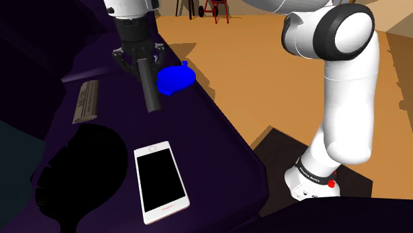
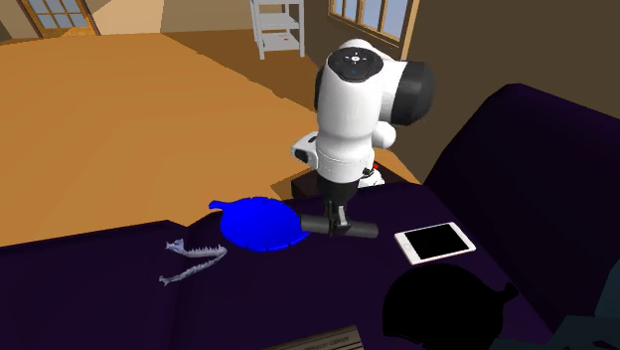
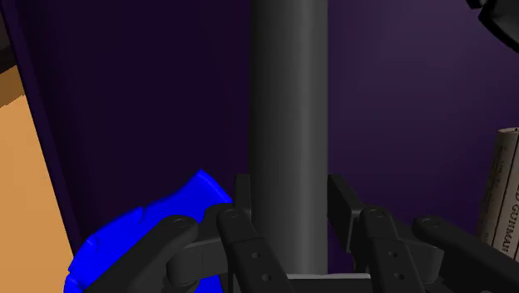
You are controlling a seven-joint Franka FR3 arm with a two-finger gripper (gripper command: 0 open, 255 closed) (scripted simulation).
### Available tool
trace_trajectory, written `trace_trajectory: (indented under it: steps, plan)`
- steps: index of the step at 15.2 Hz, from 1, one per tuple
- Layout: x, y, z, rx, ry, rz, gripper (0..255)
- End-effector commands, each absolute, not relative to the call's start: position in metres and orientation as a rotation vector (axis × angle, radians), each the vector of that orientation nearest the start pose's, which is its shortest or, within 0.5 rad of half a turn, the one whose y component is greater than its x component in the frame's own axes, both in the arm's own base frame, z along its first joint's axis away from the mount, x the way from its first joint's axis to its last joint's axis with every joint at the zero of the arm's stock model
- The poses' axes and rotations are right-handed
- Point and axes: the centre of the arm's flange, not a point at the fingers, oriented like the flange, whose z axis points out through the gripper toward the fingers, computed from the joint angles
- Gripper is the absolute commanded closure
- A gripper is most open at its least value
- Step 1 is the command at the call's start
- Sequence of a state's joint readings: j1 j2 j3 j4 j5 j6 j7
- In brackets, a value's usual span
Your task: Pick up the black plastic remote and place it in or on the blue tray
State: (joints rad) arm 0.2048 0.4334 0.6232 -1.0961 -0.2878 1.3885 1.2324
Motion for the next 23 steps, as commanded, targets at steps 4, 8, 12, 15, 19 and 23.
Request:
trace_trajectory:
  steps: [4, 8, 12, 15, 19, 23]
  plan:
    - [0.56, 0.322, 0.601, -3.128, 0.77, 0.01, 255]
    - [0.588, 0.277, 0.599, -3.128, 0.77, 0.01, 255]
    - [0.615, 0.232, 0.597, -3.128, 0.77, 0.01, 255]
    - [0.636, 0.198, 0.596, -3.128, 0.77, 0.01, 255]
    - [0.644, 0.184, 0.579, -3.128, 0.77, 0.01, 255]
    - [0.644, 0.184, 0.558, -3.128, 0.77, 0.01, 255]
